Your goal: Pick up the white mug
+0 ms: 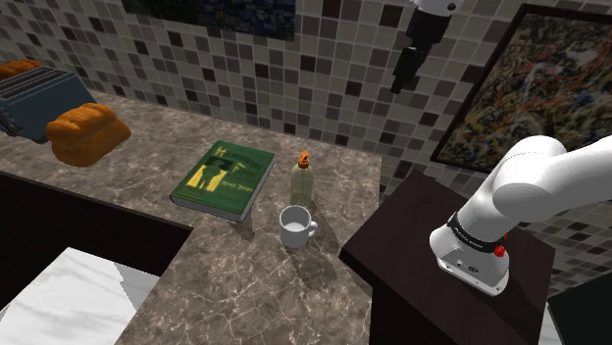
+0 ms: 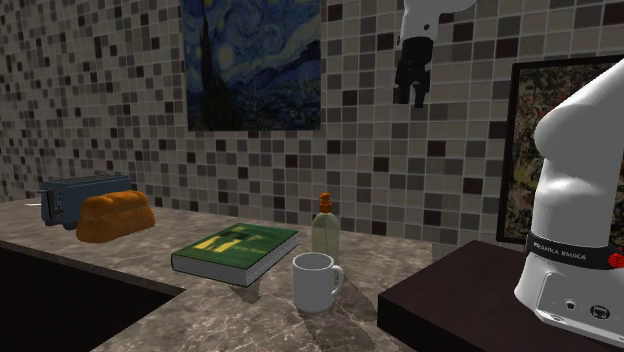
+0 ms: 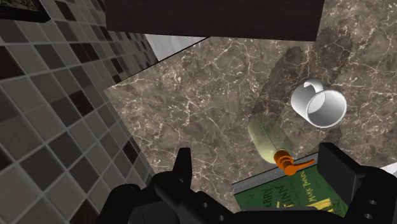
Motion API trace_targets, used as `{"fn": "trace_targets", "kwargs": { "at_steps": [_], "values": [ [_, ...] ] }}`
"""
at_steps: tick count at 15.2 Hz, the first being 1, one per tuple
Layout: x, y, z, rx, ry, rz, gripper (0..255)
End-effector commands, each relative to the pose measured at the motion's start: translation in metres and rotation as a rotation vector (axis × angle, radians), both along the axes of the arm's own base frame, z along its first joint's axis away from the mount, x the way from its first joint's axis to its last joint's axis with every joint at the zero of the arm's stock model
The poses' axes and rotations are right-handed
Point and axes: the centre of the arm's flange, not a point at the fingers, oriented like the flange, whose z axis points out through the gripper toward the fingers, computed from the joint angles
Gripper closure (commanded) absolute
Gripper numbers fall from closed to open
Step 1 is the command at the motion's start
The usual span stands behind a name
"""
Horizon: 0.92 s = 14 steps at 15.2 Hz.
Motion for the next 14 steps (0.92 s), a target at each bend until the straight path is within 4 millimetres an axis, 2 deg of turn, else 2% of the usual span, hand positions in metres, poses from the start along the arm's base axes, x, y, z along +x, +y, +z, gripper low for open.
{"fn": "trace_targets", "kwargs": {
  "at_steps": [1, 14],
  "values": [
    [0.0, 0.0, 0.0, 0.0, 0.0, 0.0, 0],
    [0.023, 0.116, -0.126, -0.015, 0.006, -0.02, 0]
  ]
}}
